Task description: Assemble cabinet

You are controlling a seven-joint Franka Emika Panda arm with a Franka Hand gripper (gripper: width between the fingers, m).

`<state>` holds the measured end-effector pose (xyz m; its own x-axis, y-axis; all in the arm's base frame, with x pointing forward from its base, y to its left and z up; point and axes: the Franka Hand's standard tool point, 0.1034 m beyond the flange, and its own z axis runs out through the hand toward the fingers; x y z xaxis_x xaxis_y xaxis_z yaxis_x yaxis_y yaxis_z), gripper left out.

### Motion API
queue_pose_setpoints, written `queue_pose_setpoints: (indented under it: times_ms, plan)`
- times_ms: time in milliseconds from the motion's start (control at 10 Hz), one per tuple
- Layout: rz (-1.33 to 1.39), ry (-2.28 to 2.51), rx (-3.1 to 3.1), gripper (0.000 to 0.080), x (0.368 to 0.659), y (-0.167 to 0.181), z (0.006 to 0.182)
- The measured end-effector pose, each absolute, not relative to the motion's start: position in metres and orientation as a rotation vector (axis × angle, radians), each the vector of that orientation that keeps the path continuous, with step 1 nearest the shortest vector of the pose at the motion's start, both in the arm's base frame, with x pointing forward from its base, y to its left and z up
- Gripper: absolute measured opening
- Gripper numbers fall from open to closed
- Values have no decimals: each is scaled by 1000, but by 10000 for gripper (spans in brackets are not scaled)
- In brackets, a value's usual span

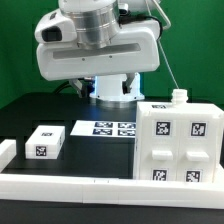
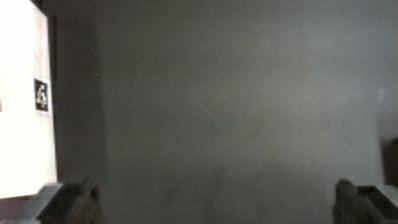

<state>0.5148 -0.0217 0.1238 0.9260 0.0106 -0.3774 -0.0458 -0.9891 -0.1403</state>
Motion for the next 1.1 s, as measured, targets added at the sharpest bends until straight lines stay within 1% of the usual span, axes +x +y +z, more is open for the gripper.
queue_pose_setpoints:
  times_ms: [100,200,400,500,600,900,1000,1100]
  plan:
    - [577,27,-2938,649,515,-22,124]
    - [534,28,-2937,649,516,-27,119]
    - [440,145,-2935,649,497,-69,91]
    - [393,103,-2955,649,493,-85,84]
    - [381,71,-2957,649,492,-93,83]
    - [386,75,-2957,649,493,-89,82]
    - [364,55,-2971,649,493,-93,78]
    - [299,33,-3012,649,491,-103,64]
